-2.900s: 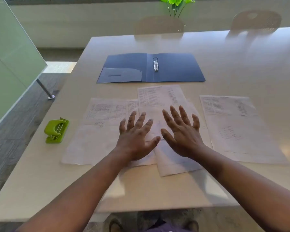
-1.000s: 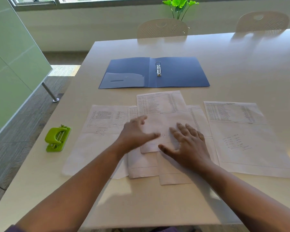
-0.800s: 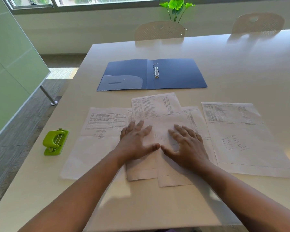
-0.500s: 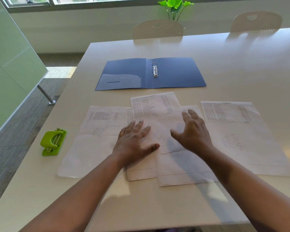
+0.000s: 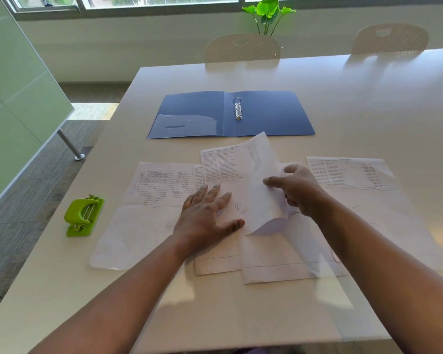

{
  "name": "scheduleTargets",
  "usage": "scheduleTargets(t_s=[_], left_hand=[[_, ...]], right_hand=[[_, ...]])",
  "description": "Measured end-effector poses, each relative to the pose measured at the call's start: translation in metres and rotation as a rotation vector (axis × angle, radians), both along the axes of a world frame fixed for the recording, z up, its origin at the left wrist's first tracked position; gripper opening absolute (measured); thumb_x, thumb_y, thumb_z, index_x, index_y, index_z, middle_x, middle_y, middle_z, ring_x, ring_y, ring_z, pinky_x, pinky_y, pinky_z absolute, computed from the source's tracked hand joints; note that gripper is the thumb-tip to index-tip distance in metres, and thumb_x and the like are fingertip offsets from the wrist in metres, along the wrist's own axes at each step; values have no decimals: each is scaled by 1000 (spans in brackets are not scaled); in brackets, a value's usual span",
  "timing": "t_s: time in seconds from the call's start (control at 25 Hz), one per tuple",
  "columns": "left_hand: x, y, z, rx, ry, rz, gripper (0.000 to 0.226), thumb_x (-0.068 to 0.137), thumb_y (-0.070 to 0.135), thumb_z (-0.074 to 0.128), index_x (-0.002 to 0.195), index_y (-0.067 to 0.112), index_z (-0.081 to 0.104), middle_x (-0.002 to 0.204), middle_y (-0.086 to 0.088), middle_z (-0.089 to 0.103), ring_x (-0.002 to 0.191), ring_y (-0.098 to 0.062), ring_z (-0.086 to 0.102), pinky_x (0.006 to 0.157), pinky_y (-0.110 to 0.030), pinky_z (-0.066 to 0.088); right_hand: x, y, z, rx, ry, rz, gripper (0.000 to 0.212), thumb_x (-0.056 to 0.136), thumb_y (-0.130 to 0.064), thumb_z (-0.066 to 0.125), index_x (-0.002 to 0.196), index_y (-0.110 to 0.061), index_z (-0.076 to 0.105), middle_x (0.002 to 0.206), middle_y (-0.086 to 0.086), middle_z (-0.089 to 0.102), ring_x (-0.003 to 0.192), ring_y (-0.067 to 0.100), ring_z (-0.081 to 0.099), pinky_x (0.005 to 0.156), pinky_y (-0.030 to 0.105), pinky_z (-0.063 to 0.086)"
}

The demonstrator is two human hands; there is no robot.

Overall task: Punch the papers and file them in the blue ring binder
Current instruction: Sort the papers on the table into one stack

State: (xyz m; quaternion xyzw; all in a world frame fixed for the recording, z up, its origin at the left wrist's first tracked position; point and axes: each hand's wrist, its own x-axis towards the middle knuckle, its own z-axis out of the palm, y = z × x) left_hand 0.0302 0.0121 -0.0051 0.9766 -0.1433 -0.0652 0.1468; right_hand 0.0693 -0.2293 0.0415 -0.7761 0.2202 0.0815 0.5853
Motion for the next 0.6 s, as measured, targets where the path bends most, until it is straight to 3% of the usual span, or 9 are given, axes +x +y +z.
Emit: scheduleTargets(t_s=[0.12,0.2,0.32,0.44,0.6], left_hand=[[1,0,1,-7,-6,-3,93,81,89,38,159,41,21,171,10,6,157,-15,-5,126,-42,-1],[1,1,1,-24,-15,-1,94,81,89,39,159,40,22,171,9,7,157,-15,-4,126,-42,0],[-1,1,2,-56,-35,13,98,79,90,41,160,38,21,171,10,9,157,-14,-1,126,-42,1],[0,2,3,-149,-24,31,95,82,83,49,160,33,25,170,7,15,157,-15,6,127,-44,9],[9,11,23,-520,-39,211,68,96,41,66,154,16,41,163,-5,34,151,-20,29,123,-42,27]], right_hand=[[4,-6,9,52,1,-18,21,85,-24,78,99,-12,67,98,11,74,84,28,72,79,45,61],[6,-11,10,8,-1,21,4,90,-12,68,91,-11,71,97,13,75,81,28,71,80,45,61],[3,-14,-1,-204,-26,115,14,90,-8,61,87,-8,75,93,13,75,81,27,69,79,45,60],[-2,-19,-8,-233,-122,99,17,94,-17,63,81,-12,73,82,7,73,74,25,66,68,39,57],[-4,-32,0,-161,-214,31,21,98,-21,61,81,-14,71,74,3,69,64,21,61,60,32,52]])
